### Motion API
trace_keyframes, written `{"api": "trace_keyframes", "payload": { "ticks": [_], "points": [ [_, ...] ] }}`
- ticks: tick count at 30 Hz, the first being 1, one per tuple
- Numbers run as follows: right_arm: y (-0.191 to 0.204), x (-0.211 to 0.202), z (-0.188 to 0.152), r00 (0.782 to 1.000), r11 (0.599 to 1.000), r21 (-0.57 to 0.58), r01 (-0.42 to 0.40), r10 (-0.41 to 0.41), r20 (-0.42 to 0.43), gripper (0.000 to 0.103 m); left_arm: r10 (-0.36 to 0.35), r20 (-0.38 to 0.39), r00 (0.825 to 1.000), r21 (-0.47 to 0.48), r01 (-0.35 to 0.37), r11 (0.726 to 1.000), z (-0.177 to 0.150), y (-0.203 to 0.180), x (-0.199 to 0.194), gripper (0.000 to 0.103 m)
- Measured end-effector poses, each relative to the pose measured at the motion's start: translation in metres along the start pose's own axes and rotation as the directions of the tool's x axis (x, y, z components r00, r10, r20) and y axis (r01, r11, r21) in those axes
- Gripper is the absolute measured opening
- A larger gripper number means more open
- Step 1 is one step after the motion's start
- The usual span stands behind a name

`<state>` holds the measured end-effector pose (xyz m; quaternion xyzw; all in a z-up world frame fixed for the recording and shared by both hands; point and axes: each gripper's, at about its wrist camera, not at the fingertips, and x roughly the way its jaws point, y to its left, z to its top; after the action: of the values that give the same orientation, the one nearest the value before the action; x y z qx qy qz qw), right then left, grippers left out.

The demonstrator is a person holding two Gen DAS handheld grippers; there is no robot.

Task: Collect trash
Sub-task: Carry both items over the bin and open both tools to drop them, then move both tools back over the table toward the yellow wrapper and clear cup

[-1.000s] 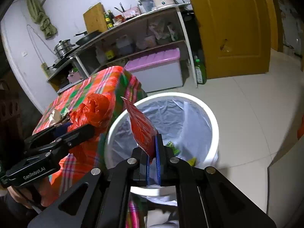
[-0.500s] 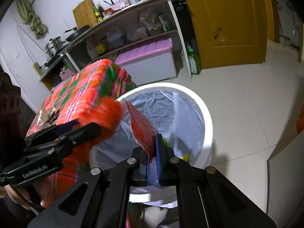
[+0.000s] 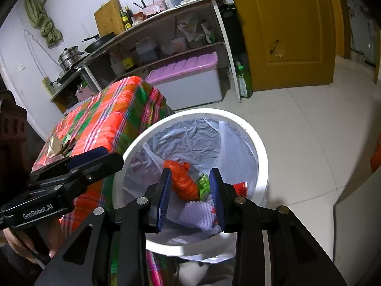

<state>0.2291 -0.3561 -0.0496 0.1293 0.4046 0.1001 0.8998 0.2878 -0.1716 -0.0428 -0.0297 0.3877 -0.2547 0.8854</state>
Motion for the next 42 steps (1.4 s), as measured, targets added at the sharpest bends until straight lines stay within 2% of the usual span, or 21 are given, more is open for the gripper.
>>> {"api": "trace_keyframes", "payload": {
  "ticks": [16,29,42],
  "points": [
    [0.042,-0.04,-0.008,0.998,0.997,-0.066,-0.027,0.031,0.06,0.034,0.012,0.1,0.995,-0.009,-0.012,1.0,-0.017,0.004,-0.069,0.057],
    [0.094,-0.065,-0.02,0.992,0.983,-0.162,-0.08,0.096,0.088,0.034,0.081,0.159,0.984,-0.044,-0.075,0.996,-0.043,0.025,-0.129,0.057],
    [0.14,-0.068,-0.029,0.984,0.959,-0.247,-0.141,0.163,0.074,0.034,0.184,0.202,0.962,-0.107,-0.165,0.98,-0.07,0.052,-0.181,0.057]
  ]
}}
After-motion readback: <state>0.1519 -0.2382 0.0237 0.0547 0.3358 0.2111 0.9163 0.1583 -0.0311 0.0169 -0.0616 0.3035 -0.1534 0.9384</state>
